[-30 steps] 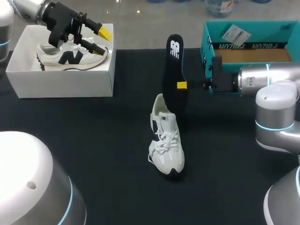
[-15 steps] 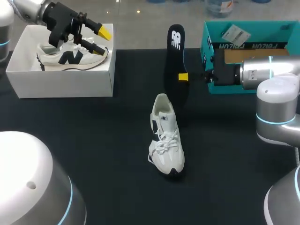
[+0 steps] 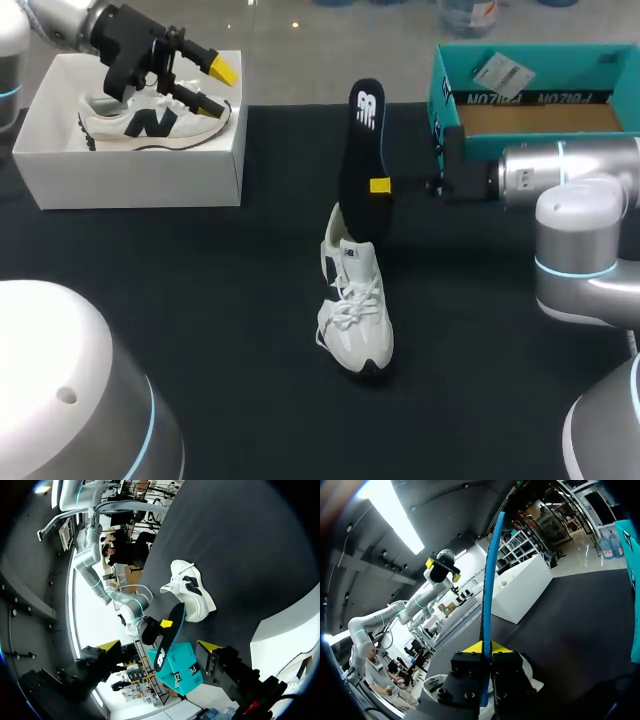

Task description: Take the shoe out of the shoebox, open the shoe tongue, remove and reinsert the insole, then place the shoe into the shoebox

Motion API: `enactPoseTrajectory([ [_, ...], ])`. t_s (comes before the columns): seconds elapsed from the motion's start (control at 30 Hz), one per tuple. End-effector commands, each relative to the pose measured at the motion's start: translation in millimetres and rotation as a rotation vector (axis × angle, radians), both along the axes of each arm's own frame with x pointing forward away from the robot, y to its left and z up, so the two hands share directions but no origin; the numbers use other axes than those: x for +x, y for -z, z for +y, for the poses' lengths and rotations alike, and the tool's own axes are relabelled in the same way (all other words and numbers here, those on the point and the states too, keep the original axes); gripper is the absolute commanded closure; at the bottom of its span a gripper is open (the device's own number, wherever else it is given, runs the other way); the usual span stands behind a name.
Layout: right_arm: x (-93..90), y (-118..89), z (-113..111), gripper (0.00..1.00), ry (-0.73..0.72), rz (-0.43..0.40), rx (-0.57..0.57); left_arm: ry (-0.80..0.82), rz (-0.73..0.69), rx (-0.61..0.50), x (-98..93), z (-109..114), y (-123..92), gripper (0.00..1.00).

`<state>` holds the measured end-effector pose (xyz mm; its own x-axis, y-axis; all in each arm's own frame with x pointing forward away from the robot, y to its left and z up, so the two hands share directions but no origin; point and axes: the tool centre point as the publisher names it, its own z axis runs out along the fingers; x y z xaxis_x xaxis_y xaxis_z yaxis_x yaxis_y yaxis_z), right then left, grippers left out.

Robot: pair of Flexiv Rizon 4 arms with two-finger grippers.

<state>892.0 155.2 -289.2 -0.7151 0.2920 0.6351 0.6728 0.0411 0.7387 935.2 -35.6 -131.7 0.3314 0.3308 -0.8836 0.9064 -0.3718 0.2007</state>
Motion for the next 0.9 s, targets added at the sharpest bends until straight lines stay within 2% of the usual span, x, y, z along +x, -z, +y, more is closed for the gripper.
enactPoseTrajectory([
  [0.03, -5.7, -7, 2, 1.0, 0.012, -0.014, 0.001, 0.001, -0.001, 0.003, -0.1, 0, 0, 0.0],
  [0.13, 4.7, -22, 7, 1.0, 0.015, -0.062, 0.017, 0.001, -0.001, 0.003, -0.1, 0, 0, 0.0],
  [0.3, 34.6, -42, 28, 1.0, 0.004, -0.134, 0.057, 0.001, -0.001, 0.003, -0.1, 0, 0, 0.0],
  [0.47, 50.0, -44, 56, 1.0, -0.014, -0.16, 0.071, 0.001, -0.001, 0.003, -0.1, 0, 0, 0.0],
  [0.63, 47.7, -30, 68, 1.0, -0.028, -0.148, 0.089, 0.001, -0.001, 0.003, -0.1, 0, 0, 0.0],
  [0.9, 24.7, -12, 62, 1.0, -0.027, -0.08, 0.079, 0.001, -0.001, 0.003, -0.1, 0, 0, 0.0],
])
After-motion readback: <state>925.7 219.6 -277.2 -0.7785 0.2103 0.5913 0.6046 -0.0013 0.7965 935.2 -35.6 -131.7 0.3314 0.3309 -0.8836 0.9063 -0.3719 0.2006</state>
